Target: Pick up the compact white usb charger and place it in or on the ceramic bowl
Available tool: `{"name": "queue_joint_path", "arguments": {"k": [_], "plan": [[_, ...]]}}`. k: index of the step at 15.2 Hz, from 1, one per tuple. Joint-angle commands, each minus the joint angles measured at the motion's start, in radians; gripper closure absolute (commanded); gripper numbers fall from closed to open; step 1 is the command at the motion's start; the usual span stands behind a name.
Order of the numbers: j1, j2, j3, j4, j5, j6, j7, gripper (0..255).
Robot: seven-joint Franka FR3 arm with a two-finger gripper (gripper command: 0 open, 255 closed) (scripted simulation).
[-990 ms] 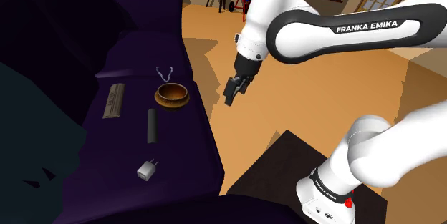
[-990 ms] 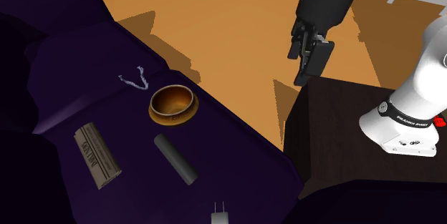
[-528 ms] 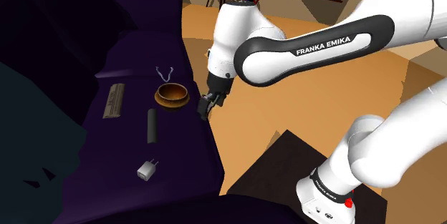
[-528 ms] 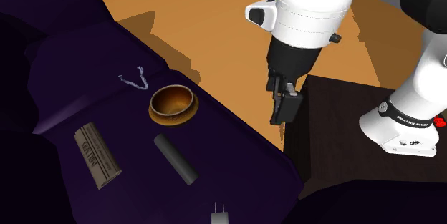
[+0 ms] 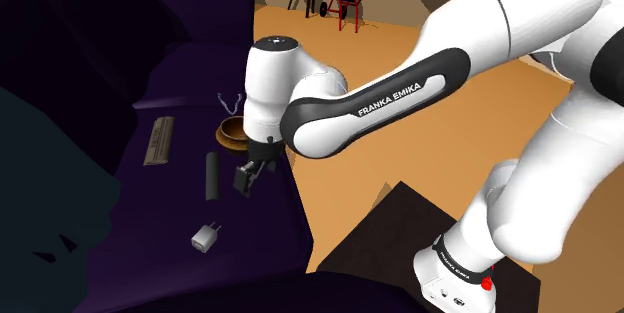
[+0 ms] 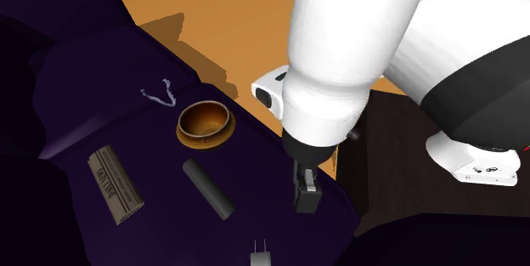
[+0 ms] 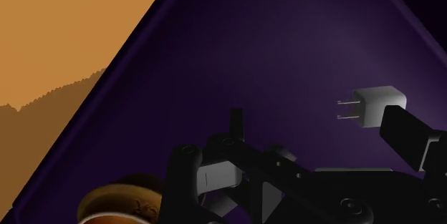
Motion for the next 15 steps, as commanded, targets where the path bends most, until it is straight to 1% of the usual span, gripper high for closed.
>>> {"name": "queue_joint_path", "arguments": {"k": [1, 6, 11, 12, 15], "plan": [[0.021, 0.081, 0.007, 0.054, -0.052, 0.014, 0.048, 0], [0.099, 0.276, -0.004, 0.202, -0.166, 0.027, 0.146, 0], [0.192, 0.467, -0.033, 0.382, -0.250, 0.012, 0.209, 0], [0.200, 0.484, -0.036, 0.398, -0.256, 0.009, 0.213, 0], [0.205, 0.509, -0.046, 0.396, -0.269, 0.037, 0.220, 0]]}}
